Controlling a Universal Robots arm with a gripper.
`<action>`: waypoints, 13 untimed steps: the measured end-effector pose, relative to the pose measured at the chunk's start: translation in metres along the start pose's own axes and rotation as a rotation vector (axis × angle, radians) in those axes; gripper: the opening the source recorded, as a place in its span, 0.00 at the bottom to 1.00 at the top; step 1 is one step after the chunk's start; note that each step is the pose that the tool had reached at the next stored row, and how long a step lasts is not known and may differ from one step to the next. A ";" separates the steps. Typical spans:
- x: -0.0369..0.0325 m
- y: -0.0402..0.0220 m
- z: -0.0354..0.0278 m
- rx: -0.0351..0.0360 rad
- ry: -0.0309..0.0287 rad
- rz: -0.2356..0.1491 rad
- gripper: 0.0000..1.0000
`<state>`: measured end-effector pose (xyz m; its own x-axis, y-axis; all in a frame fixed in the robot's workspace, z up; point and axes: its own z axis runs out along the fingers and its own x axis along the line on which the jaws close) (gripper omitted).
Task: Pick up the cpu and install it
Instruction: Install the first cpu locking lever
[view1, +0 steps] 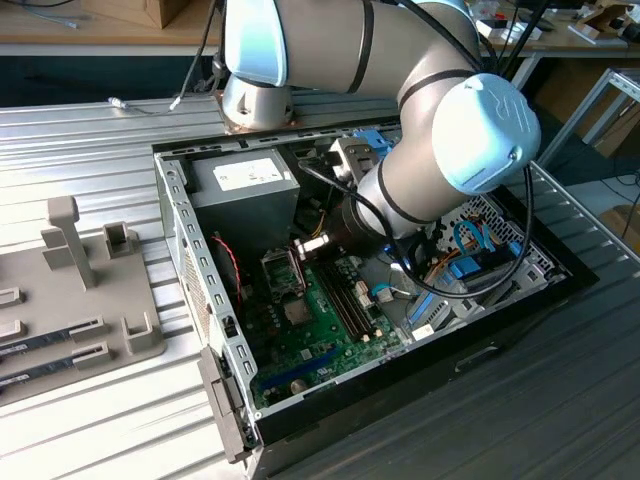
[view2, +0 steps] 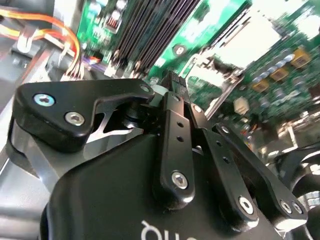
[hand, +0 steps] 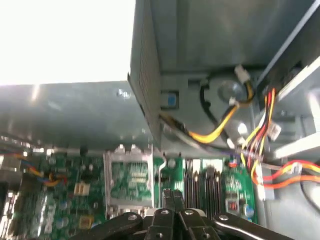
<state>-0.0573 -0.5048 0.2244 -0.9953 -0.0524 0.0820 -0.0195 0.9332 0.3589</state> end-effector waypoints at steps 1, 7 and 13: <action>0.0000 0.0009 0.0004 -0.0237 -0.0004 -0.002 0.11; -0.0013 0.0113 0.0091 -0.0645 0.0007 -0.011 0.11; -0.0051 0.0150 0.0204 -0.0631 0.0276 -0.072 0.11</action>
<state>-0.0545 -0.4833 0.2104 -0.9885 -0.1291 0.0792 -0.0840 0.9024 0.4226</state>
